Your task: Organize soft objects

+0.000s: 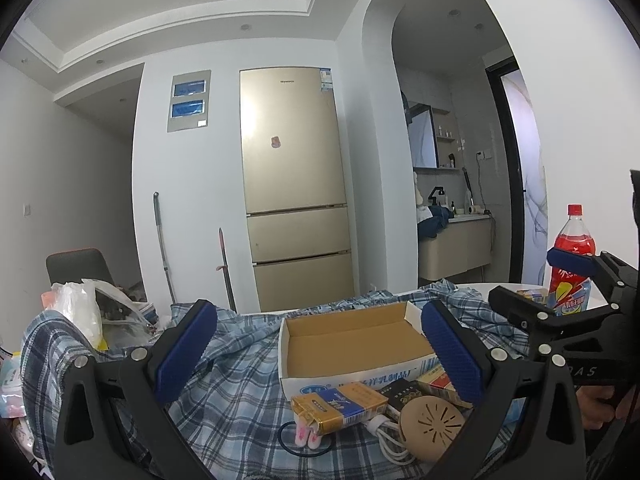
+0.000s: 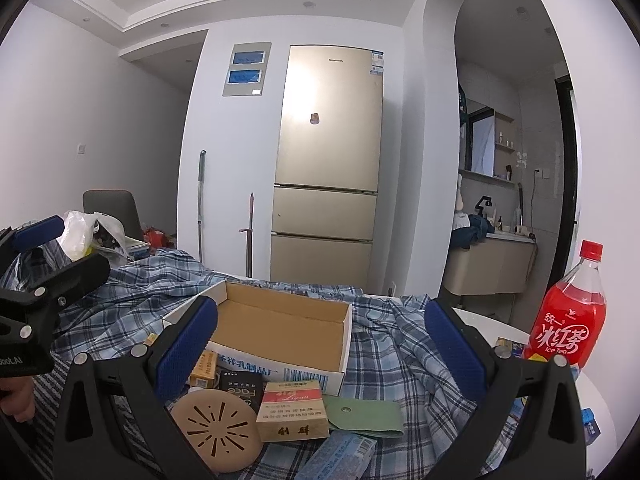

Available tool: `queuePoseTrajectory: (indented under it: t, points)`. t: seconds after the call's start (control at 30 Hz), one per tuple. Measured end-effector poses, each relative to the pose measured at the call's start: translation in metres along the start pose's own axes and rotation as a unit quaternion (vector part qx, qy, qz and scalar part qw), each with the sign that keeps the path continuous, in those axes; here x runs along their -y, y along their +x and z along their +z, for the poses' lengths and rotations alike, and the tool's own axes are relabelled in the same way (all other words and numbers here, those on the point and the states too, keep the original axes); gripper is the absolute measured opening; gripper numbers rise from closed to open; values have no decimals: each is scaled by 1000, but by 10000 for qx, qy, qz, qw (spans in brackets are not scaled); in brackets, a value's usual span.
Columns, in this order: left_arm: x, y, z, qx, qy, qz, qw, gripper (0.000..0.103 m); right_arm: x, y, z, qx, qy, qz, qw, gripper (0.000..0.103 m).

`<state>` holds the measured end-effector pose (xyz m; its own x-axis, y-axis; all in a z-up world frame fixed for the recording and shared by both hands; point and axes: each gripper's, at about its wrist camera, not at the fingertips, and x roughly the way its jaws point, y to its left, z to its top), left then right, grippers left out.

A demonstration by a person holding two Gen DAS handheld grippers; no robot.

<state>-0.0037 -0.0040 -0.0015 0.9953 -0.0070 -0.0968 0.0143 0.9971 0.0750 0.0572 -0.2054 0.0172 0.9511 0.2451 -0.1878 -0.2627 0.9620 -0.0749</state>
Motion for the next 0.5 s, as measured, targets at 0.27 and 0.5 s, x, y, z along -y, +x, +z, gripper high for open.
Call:
queuePoseTrajectory:
  t: [0.27,0.5]
  points:
    - [-2,5,7,-255,160,-21,9995,103,6,-4,3,18,99,-82,9999,103]
    - [-5,25,5,-1061,39,-341,9938,103,22,2,7,-406,352,-200,9984,103]
